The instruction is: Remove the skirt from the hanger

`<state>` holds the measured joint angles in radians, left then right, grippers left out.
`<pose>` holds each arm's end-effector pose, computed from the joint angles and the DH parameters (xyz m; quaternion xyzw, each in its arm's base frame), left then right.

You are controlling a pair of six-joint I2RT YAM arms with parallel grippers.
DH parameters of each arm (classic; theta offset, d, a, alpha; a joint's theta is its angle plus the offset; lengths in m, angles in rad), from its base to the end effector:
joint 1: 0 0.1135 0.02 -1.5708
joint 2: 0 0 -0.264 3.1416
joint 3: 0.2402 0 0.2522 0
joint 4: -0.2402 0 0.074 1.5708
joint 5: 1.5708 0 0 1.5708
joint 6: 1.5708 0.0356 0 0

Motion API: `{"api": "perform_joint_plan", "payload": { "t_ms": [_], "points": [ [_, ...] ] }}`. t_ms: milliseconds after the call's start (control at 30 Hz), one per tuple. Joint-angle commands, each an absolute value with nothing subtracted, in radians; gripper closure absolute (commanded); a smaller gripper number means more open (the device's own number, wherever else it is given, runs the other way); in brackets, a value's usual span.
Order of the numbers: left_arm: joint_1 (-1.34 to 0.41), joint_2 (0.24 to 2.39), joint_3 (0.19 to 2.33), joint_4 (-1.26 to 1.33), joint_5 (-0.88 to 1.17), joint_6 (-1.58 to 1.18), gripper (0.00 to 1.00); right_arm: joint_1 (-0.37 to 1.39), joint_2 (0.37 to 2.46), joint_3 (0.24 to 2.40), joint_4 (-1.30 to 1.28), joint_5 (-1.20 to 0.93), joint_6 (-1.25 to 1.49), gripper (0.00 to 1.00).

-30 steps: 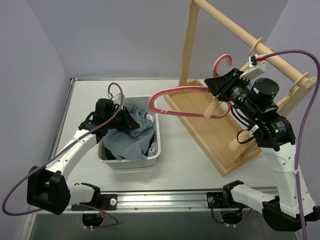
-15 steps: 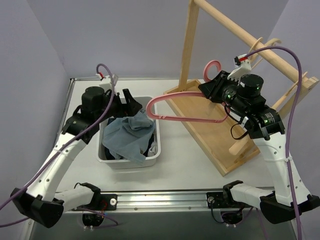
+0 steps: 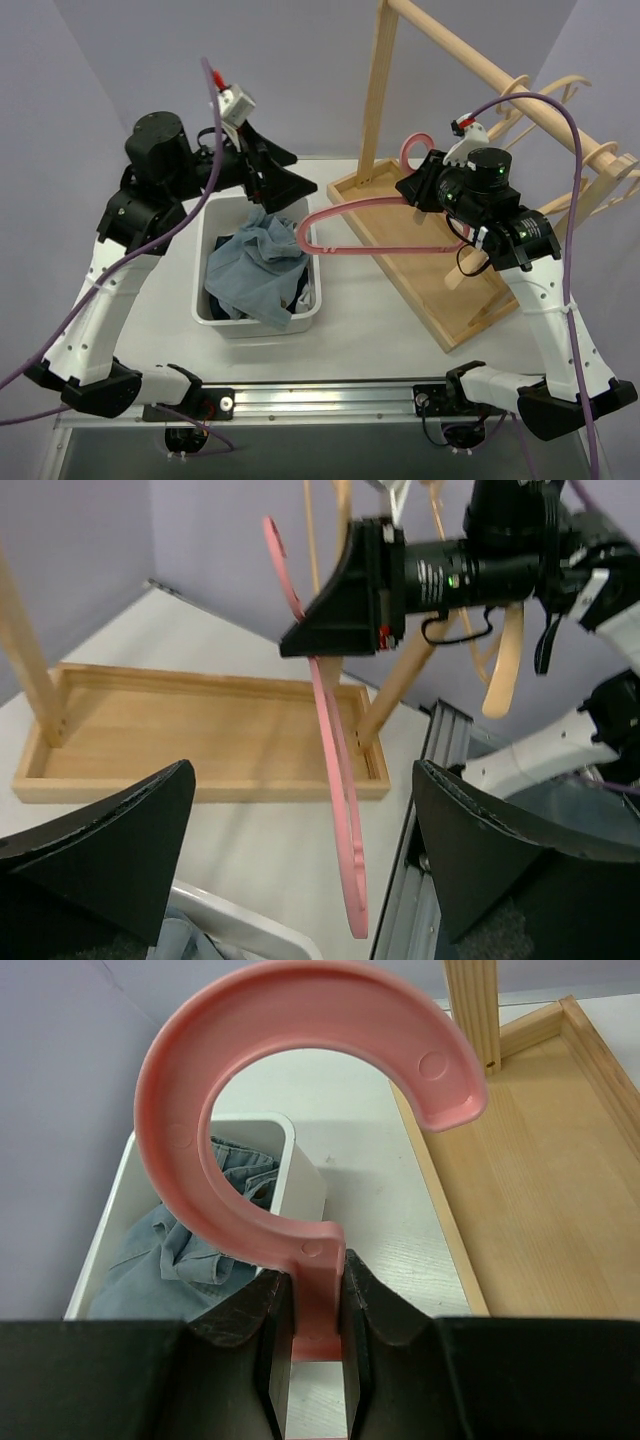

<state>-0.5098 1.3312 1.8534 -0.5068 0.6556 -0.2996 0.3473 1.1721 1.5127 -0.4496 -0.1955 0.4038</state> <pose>0.2006 -0.1370 0.5457 0.2978 0.6365 -0.4733 0.5311 0.2202 0.0870 0.4833 -0.0442 0.7426 0.3113 0.5914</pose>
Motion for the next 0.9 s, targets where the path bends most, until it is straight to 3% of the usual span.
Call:
{"api": "perform_joint_plan", "payload": {
  "t_ms": [0,233,367,400,433,500,567,600,633,733,833,867],
  "points": [
    [-0.589,1.371,1.902,-0.655,0.759,-0.184,0.02,0.344,1.189,1.558,-0.439,-0.176,0.383,1.00],
    [-0.664,1.397,1.921,-0.747,0.689,-0.118,0.00,0.344,1.200,1.597,-0.439,-0.175,0.385,1.00],
    [-0.702,1.437,1.965,-0.820,0.631,-0.088,0.17,0.344,1.212,1.626,-0.448,-0.166,0.382,1.00],
    [-0.709,1.451,1.979,-0.868,0.612,-0.071,0.25,0.344,1.212,1.632,-0.446,-0.169,0.380,1.00],
    [-0.721,1.462,1.989,-0.889,0.588,-0.064,0.55,0.344,1.215,1.635,-0.446,-0.173,0.385,1.00],
    [-0.721,1.494,2.022,-0.934,0.520,-0.063,0.97,0.345,1.216,1.651,-0.446,-0.186,0.387,1.00],
    [-0.721,1.503,2.029,-0.936,0.460,-0.071,0.98,0.344,1.218,1.666,-0.451,-0.198,0.384,0.99],
    [-0.721,1.505,2.040,-0.924,0.412,-0.072,0.98,0.344,1.218,1.672,-0.454,-0.224,0.379,0.89],
    [-0.721,1.506,2.046,-0.914,0.384,-0.072,0.98,0.344,1.216,1.680,-0.460,-0.236,0.373,0.57],
    [-0.721,1.514,2.098,-0.878,0.325,-0.072,0.98,0.344,1.198,1.709,-0.471,-0.261,0.370,0.18],
    [-0.718,1.543,2.179,-0.854,0.298,-0.074,0.98,0.344,1.169,1.752,-0.482,-0.278,0.383,0.00],
    [-0.718,1.560,2.204,-0.854,0.293,-0.072,0.98,0.345,1.158,1.770,-0.489,-0.284,0.387,0.00]
  ]
}}
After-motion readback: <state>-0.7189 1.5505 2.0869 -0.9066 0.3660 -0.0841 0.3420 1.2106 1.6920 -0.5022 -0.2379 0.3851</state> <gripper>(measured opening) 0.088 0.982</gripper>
